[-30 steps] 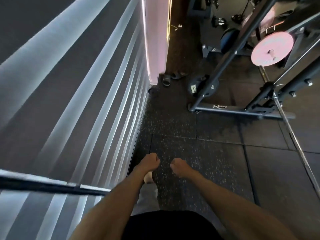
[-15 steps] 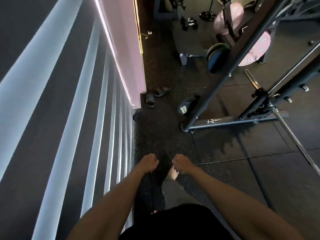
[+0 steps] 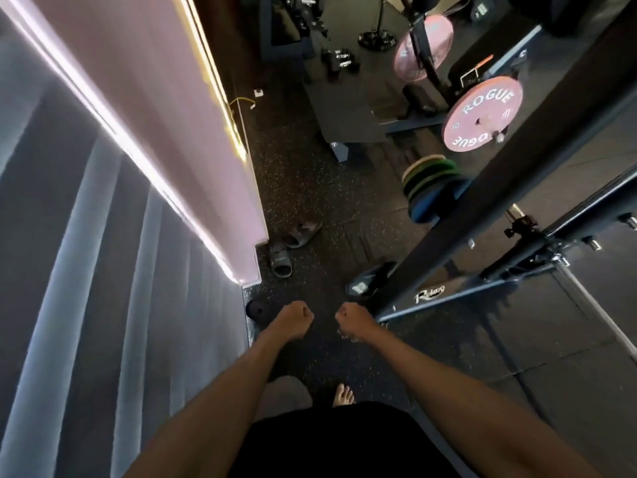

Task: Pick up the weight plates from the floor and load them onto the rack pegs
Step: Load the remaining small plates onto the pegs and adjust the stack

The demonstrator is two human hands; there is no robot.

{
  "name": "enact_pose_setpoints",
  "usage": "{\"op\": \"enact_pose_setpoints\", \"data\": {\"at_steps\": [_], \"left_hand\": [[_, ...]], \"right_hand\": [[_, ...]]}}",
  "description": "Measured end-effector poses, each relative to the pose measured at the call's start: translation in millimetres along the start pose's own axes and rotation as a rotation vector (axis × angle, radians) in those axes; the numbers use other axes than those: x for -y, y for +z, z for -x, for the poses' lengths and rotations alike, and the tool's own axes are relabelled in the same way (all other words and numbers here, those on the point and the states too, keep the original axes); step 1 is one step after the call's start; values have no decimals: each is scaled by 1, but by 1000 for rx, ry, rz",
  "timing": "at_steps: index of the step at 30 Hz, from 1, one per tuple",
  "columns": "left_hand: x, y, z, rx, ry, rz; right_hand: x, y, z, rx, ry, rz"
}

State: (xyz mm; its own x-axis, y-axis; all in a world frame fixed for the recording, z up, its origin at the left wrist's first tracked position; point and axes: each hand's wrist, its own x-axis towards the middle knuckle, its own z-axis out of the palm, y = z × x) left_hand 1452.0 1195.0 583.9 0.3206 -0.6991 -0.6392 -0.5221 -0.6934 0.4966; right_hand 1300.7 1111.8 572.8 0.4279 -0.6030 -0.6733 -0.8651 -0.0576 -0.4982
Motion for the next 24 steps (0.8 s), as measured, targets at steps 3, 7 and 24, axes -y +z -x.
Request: {"op": "enact_pose_setpoints", "data": {"at_steps": [3, 7, 24], "left_hand": [[-31, -39, -62, 32, 24, 26], [-75, -87, -146, 75, 87, 46], [-293, -204, -414, 309, 601, -353]], "right_hand": [[29, -39, -49, -69, 38, -86], [63, -87, -117, -168, 104, -149], [148, -197, -274, -686, 524, -1391]]}}
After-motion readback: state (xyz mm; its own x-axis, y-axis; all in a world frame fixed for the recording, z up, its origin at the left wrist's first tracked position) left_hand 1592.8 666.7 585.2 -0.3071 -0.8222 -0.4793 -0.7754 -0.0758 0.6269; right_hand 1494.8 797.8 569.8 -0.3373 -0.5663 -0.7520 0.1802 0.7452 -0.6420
